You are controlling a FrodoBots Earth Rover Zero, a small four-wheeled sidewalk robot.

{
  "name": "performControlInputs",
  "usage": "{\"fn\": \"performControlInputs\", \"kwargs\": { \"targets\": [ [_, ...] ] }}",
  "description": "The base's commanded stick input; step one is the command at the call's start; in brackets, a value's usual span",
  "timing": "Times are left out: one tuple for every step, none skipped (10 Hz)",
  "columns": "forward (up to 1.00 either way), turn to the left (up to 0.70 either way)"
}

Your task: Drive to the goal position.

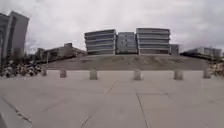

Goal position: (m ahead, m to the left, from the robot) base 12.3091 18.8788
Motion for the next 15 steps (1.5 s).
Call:
{"fn": "performControlInputs", "kwargs": {
  "targets": [
    [0.70, 0.00],
    [0.70, -0.05],
    [0.70, -0.27],
    [0.70, -0.35],
    [0.70, -0.28],
    [0.70, -0.13],
    [0.70, 0.00],
    [0.70, 0.00],
    [0.70, 0.00],
    [0.70, 0.00],
    [0.70, 0.00],
    [0.70, 0.00],
    [0.70, 0.00],
    [0.70, 0.00],
    [0.70, 0.00]
  ]
}}
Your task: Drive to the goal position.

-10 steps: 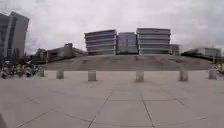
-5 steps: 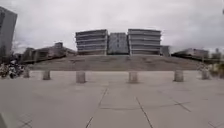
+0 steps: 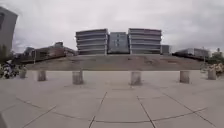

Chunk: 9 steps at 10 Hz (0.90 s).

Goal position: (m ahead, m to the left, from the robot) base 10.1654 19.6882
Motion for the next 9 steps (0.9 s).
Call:
{"fn": "performControlInputs", "kwargs": {
  "targets": [
    [0.70, 0.00],
    [0.70, 0.00],
    [0.70, 0.00],
    [0.70, 0.17],
    [0.70, 0.35],
    [0.70, 0.16],
    [0.70, 0.00],
    [0.70, 0.00],
    [0.70, 0.00]
  ]
}}
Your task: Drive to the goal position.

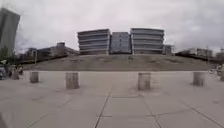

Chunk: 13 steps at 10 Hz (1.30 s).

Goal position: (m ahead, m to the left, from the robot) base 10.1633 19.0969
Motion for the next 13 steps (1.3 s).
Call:
{"fn": "performControlInputs", "kwargs": {
  "targets": [
    [0.70, 0.00],
    [0.70, 0.00],
    [0.70, 0.00],
    [0.70, 0.00],
    [0.70, 0.00],
    [0.70, 0.00],
    [0.70, 0.00],
    [0.70, 0.00],
    [0.70, 0.00],
    [0.70, 0.00],
    [0.70, 0.00],
    [0.70, 0.00],
    [0.70, 0.00]
  ]
}}
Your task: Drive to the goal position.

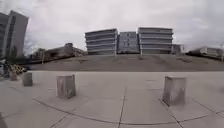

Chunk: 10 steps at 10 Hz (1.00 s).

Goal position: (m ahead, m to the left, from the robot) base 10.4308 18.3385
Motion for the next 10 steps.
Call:
{"fn": "performControlInputs", "kwargs": {
  "targets": [
    [0.70, 0.00],
    [0.70, 0.00],
    [0.70, 0.00],
    [0.70, 0.00],
    [0.70, 0.00],
    [0.70, 0.00],
    [0.70, 0.00],
    [0.70, 0.00],
    [0.70, 0.00],
    [0.70, 0.00]
  ]
}}
